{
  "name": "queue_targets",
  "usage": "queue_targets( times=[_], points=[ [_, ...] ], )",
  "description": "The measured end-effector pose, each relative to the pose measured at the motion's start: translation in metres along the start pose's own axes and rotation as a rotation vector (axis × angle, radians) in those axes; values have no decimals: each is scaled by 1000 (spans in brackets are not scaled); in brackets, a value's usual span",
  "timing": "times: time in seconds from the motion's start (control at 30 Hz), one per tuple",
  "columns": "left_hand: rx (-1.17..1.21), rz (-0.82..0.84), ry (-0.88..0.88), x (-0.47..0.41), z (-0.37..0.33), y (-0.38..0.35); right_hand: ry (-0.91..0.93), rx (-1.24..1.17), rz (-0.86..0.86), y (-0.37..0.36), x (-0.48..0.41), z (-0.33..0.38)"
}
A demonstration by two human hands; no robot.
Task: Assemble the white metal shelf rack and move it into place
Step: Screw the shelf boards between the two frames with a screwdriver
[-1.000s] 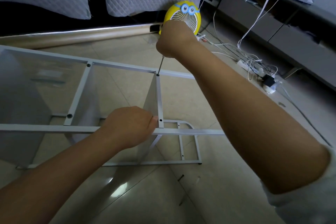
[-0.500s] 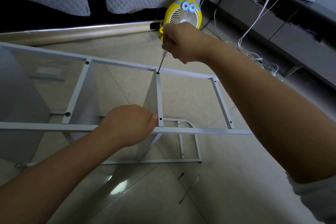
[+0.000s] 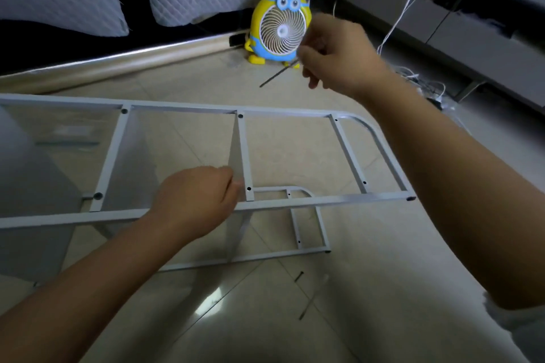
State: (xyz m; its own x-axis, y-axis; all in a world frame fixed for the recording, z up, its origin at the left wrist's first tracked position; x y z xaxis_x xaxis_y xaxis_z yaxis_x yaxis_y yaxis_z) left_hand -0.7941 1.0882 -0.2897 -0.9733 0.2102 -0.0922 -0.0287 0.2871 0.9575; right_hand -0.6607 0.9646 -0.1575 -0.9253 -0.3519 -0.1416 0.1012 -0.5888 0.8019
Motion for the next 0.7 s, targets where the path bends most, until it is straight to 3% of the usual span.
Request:
queue_targets(
  times=[0.07,0.17,0.37,0.47,0.53,0.7],
  points=[
    [-46,-198,-90,-1,-10,7,-116,-68,-69,10,15,-36],
    [-141,-338,-319,-10,-40,7,-280,-103,-203,24,41,-99],
    [-97,-197,-516,-43,-107,-29,-697,-335,-553,44,114,-231],
    [-214,-159,-577,-57,-132,-52,-857,-411,-648,24,160,-284],
    [-317,-228,-562,-65,-136,-54,-961,-341,-571,-3,192,-311],
    [-492,-352,-523,-80,-138,-58,-985,-37,-18,-102,267,-343]
  ],
)
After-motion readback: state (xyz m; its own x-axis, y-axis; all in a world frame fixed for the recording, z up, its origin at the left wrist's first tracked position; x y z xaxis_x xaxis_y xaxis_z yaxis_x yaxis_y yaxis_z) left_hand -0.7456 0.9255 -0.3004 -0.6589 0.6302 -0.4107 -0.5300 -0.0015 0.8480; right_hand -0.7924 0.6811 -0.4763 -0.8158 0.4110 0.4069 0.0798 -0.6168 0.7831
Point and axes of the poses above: each hand's wrist, its own x-axis away from the middle knuckle, its own y-axis out of the back of the hand, z = x × y, the point moved 5 cm from there along -x, towards the middle knuckle, and after that the axes turned 12 degrees about -y, right-handed, at the moved point
